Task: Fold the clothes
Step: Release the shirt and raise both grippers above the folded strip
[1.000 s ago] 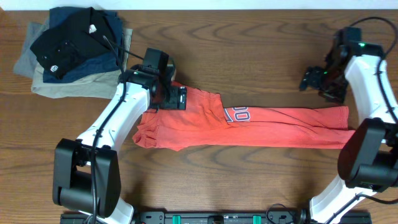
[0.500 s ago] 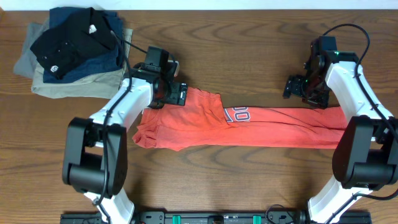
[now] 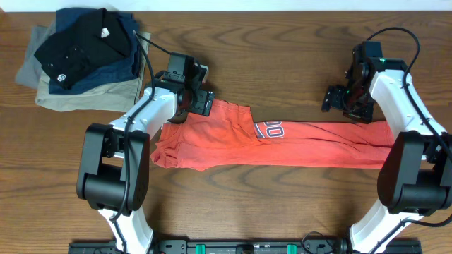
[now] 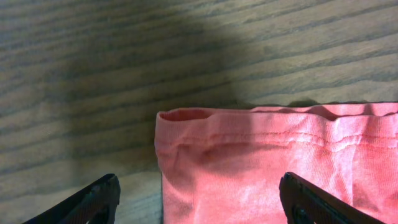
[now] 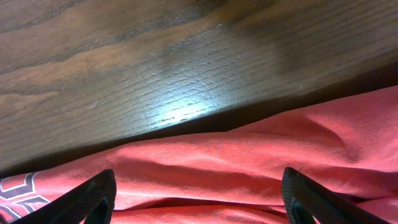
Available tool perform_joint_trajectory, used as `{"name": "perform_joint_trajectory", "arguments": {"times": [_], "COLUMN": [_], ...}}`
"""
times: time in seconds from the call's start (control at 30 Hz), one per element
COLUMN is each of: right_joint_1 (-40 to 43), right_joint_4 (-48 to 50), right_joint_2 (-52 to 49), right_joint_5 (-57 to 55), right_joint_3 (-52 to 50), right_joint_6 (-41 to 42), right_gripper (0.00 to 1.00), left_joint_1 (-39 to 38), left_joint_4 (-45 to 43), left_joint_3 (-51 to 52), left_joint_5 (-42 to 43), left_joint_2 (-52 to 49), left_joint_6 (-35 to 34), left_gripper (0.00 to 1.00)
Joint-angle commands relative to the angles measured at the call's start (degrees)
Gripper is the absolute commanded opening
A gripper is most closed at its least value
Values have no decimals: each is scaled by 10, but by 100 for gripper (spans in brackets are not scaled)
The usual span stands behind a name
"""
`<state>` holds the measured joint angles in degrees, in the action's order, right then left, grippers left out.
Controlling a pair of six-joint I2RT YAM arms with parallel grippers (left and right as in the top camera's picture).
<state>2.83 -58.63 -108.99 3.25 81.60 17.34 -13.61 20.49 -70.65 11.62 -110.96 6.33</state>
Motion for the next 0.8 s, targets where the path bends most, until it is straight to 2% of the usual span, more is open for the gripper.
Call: {"name": "perform_joint_trajectory", "arguments": {"times": [0.0, 0.2, 0.33, 0.43, 0.47, 0.63, 0.7, 0.77], "right_joint_1": [-3, -3, -3, -3, -3, -3, -3, -3], "right_joint_4": [0, -1, -1, -1, -1, -1, -2, -3], "right_joint_2": [13, 13, 13, 13, 13, 13, 13, 13], "right_joint_5": [0, 0, 0, 0, 0, 0, 0, 0], "right_joint_3": [-1, -1, -1, -1, -1, -1, -1, -1], "right_joint_6": [-2, -2, -2, -2, -2, -2, -2, -2], "right_gripper": [82, 82, 81, 80, 79, 78, 78, 78], "left_joint_1": [0, 0, 0, 0, 0, 0, 0, 0], "left_joint_4": [-5, -11, -12, -16, -17, -15, -14, -11], "left_joint_3": [-8, -8, -8, -8, -8, -9, -9, -9], "left_joint_5": [-5, -5, -5, -5, -5, -5, -5, -5], "left_joint_2": [-17, -41, -49, -49, -49, -46, -41, -31], "left_joint_6": [16, 16, 16, 16, 16, 16, 8, -8], "left_gripper": [81, 81, 76, 68, 63, 23, 12, 6]}}
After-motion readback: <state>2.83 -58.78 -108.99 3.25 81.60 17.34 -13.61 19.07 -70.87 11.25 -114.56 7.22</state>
